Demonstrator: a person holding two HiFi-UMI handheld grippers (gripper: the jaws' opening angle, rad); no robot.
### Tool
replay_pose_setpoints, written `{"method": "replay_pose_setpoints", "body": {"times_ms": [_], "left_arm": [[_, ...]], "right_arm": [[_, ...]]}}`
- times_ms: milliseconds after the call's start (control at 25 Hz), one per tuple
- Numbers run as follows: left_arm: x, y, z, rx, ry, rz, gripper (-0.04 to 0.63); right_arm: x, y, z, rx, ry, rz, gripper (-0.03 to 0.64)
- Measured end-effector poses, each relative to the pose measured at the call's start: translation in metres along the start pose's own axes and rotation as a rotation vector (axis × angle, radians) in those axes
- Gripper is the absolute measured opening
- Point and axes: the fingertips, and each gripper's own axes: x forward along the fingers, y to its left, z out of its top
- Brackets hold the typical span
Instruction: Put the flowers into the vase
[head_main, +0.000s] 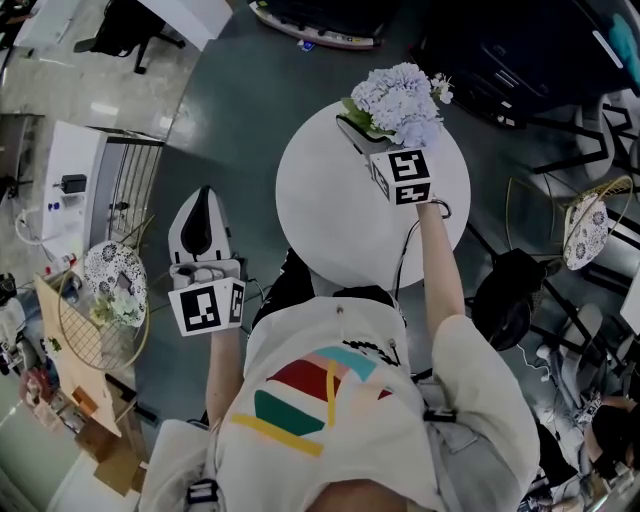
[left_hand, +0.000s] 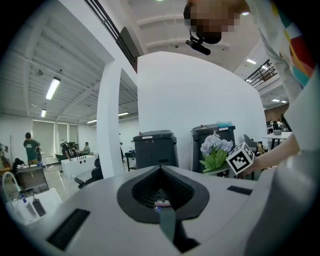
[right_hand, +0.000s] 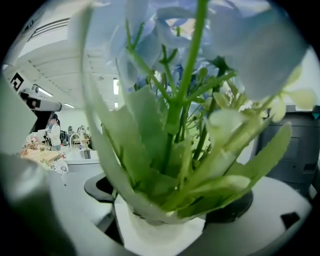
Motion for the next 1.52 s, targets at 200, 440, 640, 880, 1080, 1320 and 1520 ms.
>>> {"method": "replay_pose_setpoints", "body": {"times_ms": [200,440,640,880,1080,1320,1520], "left_arm": [[0.002,0.004,-0.003,-0.005,0.005,-0.002,0.006],[0.005,0.001,-0.006,-0.005,0.013,-0.007,0.006],[0.008,-0.001,-0.006,-0.003,0.015,-0.015,0.006],[0.01,-0.004,-0.008,-0.001,0.02,-0.02,0.006],[0.01,-0.007,-0.006,0.0,0.015,-0.024,0.006],[0.008,-0.012,-0.003,0.0,-0.002,-0.036,0.006],[0.007,-0.013,0.004,-0.005,-0.027,-0.044,0.006]], "right_arm": [[0.005,-0.003,-0.003,-0.001,0.016,-0.003,0.5],[0.005,-0.005,-0.012,-0.007,0.036,0.0,0.5],[0.004,-0.002,-0.025,0.013,0.074,0.014,0.5],[-0.004,0.002,-0.05,0.02,0.132,0.03,0.5],[-0.015,0.008,-0.07,0.027,0.18,0.038,0.502],[-0.035,0.017,-0.095,0.078,0.231,0.036,0.5],[-0.063,0.03,-0.111,0.126,0.271,0.01,0.5]]}}
